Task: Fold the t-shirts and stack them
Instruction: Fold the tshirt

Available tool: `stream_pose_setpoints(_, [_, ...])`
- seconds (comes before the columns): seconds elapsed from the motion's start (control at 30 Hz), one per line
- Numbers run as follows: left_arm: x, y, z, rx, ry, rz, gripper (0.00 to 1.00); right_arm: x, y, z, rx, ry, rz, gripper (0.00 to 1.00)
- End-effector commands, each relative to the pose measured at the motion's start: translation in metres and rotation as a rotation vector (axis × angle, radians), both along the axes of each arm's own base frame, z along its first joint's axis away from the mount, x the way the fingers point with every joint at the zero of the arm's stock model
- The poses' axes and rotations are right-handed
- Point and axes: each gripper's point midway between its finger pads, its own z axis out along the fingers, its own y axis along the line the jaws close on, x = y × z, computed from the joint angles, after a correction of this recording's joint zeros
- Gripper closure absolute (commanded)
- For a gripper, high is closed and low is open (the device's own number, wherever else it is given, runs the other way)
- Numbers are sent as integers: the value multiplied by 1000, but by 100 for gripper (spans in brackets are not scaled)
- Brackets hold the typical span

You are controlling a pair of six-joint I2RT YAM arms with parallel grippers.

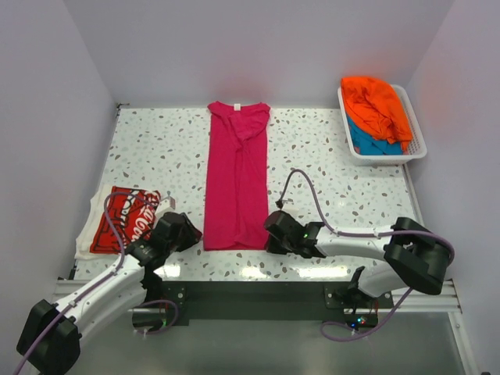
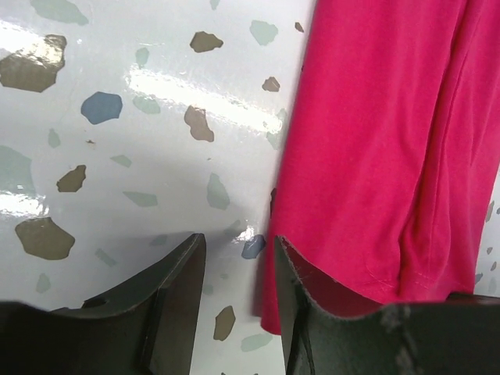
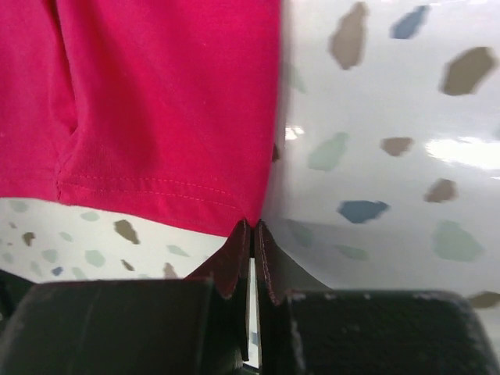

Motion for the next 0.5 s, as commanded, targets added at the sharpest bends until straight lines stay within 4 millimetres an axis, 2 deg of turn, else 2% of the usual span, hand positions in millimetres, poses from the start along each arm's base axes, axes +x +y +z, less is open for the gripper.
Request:
stream_pose_setpoints(0.0, [-17, -6, -11, 10, 77, -71, 55, -1, -43, -4, -155, -39, -15, 100])
stream_pose_setpoints(0.13, [-22, -20, -9, -21, 79, -115, 56, -5, -49, -2, -170, -36, 8, 100])
stream_pose_setpoints(0.3, [-36, -39, -12, -55, 101, -182, 53, -10, -47, -5, -150, -13, 27, 100])
stream_pose_setpoints(0.47, [-51, -49, -18, -65, 135, -208, 49, -13, -42, -5, -128, -2, 46, 100])
